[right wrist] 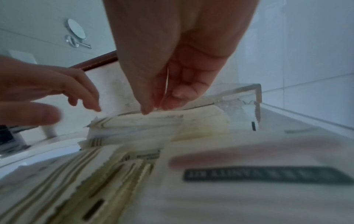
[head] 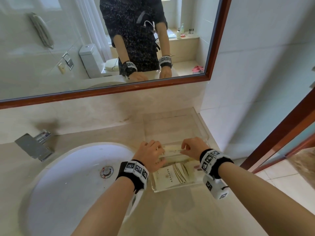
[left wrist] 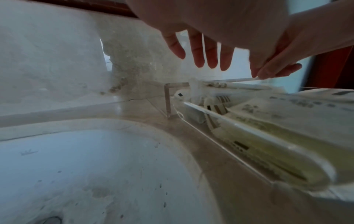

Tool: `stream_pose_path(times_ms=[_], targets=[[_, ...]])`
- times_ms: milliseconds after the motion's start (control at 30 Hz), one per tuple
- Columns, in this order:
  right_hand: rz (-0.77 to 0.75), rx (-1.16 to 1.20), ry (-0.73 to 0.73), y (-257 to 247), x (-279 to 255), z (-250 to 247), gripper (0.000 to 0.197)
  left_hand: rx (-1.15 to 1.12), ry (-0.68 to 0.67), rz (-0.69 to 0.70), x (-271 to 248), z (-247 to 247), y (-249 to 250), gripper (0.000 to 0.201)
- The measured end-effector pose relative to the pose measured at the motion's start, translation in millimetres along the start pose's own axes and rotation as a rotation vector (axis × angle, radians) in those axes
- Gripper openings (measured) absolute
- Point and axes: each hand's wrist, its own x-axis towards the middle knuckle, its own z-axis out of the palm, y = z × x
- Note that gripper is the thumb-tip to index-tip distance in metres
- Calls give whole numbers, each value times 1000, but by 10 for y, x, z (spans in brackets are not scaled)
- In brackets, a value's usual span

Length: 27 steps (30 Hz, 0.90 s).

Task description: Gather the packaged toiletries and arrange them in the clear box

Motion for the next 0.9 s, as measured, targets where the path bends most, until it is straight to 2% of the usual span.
stream_pose_path(times_ms=[67,167,233,367,433,533,633,667,900], targets=[[25,10,-50,-82,-54,-6,32,15,-30,97,-72,12,2,51],[85,-13,-219,-200,-129,22,41,61,-177,237,-151,34,42,63],[129,2,-271,-226,-161,85,43,70,-224,284,-184,51,97,61],[216,100,-314,-277,-203,274,50,78,-288,272,-211,68,207,55],[232,131,-313,-305,-208,339,43,76,-304,245,-222,76,224,54],[252,142,-301,-319,-225,364,28,41,-310,210,-255,44,261,53],[272,162,-230,-297,-241,334,48,12,-300,175,-296,64,277,51],[264,156,-191,-296,-252,306,48,1,-291,164,-312,57,274,51],[148,134,32,-470,-252,110,26,9,-227,80,-390,-191,64,61]])
